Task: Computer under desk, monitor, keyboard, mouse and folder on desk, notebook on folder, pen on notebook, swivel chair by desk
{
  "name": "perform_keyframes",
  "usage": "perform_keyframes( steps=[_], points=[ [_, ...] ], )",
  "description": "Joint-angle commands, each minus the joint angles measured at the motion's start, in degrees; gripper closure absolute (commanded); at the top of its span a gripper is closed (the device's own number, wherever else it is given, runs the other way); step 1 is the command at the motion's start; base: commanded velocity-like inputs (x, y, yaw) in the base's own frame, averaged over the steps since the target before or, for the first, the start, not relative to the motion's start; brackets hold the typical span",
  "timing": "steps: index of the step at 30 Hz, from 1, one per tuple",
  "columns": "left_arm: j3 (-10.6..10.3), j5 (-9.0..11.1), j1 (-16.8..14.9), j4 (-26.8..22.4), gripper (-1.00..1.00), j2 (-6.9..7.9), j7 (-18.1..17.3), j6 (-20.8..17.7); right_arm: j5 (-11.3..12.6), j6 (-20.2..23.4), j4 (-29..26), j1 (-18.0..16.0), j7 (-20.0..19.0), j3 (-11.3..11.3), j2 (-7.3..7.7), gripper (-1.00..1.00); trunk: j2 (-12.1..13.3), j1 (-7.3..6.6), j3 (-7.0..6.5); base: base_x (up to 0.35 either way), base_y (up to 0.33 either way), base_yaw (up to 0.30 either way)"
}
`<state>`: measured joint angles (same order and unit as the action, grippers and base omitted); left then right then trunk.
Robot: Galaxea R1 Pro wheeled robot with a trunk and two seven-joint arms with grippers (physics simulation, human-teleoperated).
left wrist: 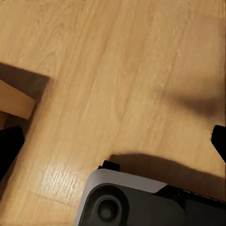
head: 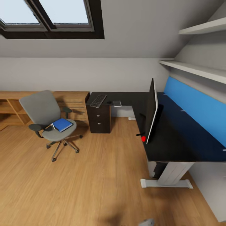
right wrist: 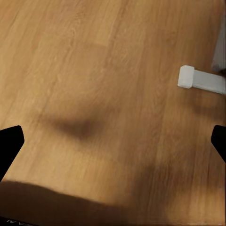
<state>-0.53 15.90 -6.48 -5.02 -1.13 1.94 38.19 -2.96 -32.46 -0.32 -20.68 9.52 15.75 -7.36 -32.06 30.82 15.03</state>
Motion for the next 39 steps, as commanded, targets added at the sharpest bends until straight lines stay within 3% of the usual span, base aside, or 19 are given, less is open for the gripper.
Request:
perform_keyframes(
  steps=[1,6,16,29,39],
  points=[
    [-0.1,-0.04,-0.02,0.01,-1.0,-0.01,0.2,0.2,-0.24,-0.06,0.08,-0.06,0.57,0.35,-0.02,-1.0,-0.08,0.01,0.09,-0.043,-0.028,-0.241],
    [-0.21,-0.19,-0.02,-0.01,-1.0,-0.16,0.18,0.23,-0.02,-0.06,0.06,-0.06,0.58,0.34,0.03,-1.0,-0.08,0.01,0.06,-0.018,-0.012,-0.24],
    [-0.18,-0.17,-0.02,0.0,-1.0,-0.18,0.25,0.14,0.05,-0.1,0.06,-0.06,0.58,0.33,0.06,-1.0,3.93,-2.18,-2.31,-0.003,-0.002,-0.159],
    [-0.17,-0.12,-0.02,0.01,-1.0,-0.18,0.25,-0.1,0.06,-2.49,0.1,-0.06,0.65,0.18,0.23,-1.0,9.15,-5.04,-5.19,0.0,0.0,-0.027],
    [-0.17,-0.15,-0.02,0.01,-1.0,-0.18,0.22,-0.13,0.06,-2.84,0.11,-0.06,0.74,0.21,0.15,-1.0,9.15,-5.04,-5.2,0.0,0.0,0.0]
  ],
)
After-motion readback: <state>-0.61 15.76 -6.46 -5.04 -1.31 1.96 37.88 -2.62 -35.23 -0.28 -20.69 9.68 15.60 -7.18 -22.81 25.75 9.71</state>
